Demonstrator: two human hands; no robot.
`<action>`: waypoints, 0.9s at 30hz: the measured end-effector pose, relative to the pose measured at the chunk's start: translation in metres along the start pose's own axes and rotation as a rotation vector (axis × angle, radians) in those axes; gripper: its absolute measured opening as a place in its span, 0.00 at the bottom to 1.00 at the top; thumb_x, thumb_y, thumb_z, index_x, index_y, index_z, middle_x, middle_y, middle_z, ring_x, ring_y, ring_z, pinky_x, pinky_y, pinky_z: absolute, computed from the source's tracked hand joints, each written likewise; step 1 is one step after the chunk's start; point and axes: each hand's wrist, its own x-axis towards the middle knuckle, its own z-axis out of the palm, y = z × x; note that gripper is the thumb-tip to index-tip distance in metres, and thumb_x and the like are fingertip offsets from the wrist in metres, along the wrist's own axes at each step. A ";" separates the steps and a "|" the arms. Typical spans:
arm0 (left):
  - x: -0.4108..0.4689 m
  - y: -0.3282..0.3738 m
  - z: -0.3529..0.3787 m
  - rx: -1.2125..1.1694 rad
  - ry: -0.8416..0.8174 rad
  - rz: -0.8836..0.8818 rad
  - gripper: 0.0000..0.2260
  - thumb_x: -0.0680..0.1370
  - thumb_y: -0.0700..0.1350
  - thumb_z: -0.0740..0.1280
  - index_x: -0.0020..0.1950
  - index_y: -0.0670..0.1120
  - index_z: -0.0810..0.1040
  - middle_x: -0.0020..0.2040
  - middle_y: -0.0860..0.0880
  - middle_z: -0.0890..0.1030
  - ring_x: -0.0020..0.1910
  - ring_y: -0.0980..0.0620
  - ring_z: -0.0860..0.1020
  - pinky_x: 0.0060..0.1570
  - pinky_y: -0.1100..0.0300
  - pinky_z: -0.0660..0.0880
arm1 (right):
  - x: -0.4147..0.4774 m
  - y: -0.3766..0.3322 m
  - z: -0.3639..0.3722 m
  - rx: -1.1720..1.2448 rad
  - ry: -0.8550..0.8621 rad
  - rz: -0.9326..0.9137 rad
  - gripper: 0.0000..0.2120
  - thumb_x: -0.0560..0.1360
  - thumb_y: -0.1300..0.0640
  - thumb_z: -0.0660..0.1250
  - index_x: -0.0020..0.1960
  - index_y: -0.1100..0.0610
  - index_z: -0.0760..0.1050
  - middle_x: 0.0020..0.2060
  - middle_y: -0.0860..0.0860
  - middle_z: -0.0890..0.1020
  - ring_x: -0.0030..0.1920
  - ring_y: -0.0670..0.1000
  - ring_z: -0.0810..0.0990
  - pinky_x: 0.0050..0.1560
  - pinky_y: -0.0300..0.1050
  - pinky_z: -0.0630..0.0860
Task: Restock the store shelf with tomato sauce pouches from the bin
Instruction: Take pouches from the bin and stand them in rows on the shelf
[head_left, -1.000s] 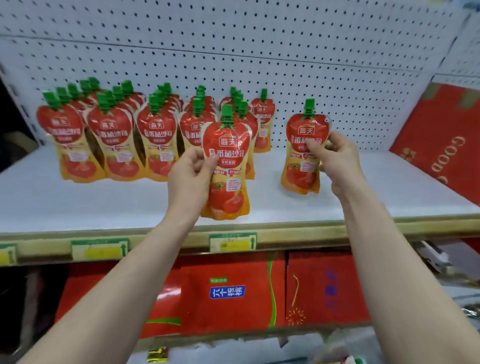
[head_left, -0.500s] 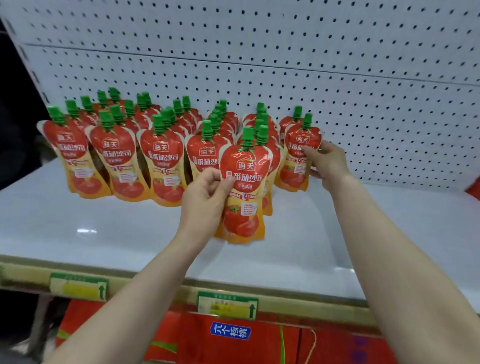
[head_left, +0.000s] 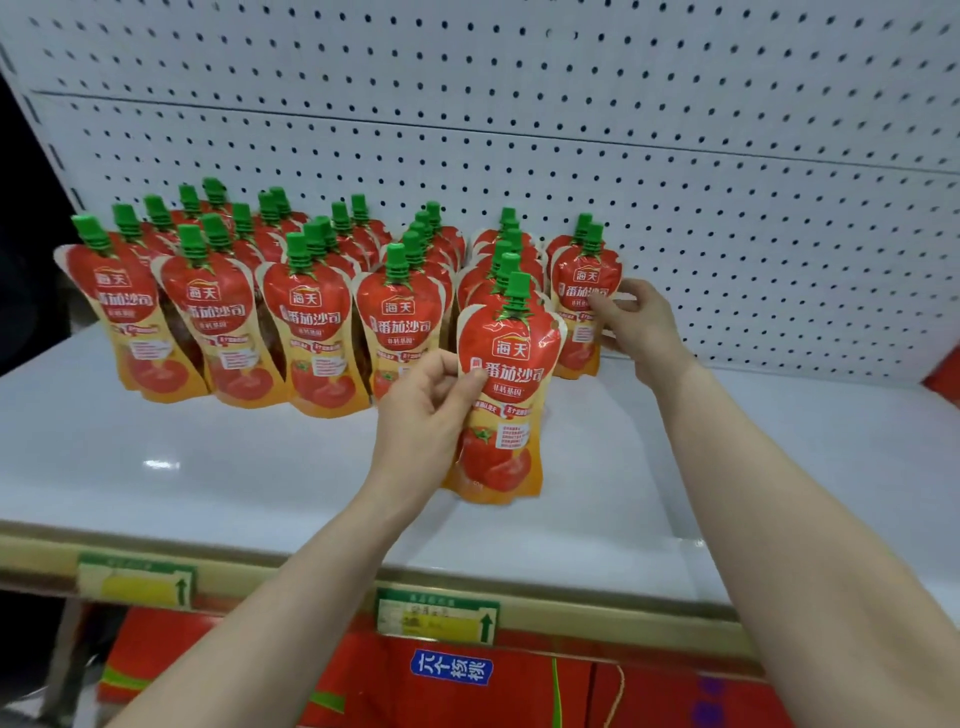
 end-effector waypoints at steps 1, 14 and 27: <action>-0.001 0.000 0.001 -0.008 -0.011 0.001 0.07 0.79 0.44 0.65 0.47 0.40 0.75 0.44 0.45 0.85 0.48 0.47 0.84 0.51 0.47 0.80 | -0.008 -0.002 -0.004 -0.033 0.028 -0.021 0.23 0.77 0.51 0.70 0.68 0.55 0.69 0.56 0.55 0.80 0.53 0.54 0.82 0.53 0.51 0.81; -0.016 0.002 0.040 -0.074 -0.089 -0.033 0.05 0.79 0.45 0.66 0.49 0.44 0.78 0.46 0.48 0.86 0.48 0.51 0.84 0.50 0.50 0.81 | -0.156 -0.042 -0.037 -0.042 -0.413 -0.143 0.12 0.75 0.60 0.72 0.58 0.55 0.79 0.47 0.52 0.87 0.45 0.49 0.85 0.36 0.40 0.81; -0.003 -0.036 0.085 0.474 -0.330 -0.028 0.22 0.78 0.45 0.66 0.72 0.48 0.68 0.69 0.49 0.73 0.67 0.50 0.73 0.65 0.54 0.72 | -0.087 -0.022 -0.052 -0.002 -0.072 -0.140 0.03 0.78 0.64 0.68 0.49 0.57 0.78 0.40 0.51 0.85 0.37 0.45 0.85 0.38 0.41 0.83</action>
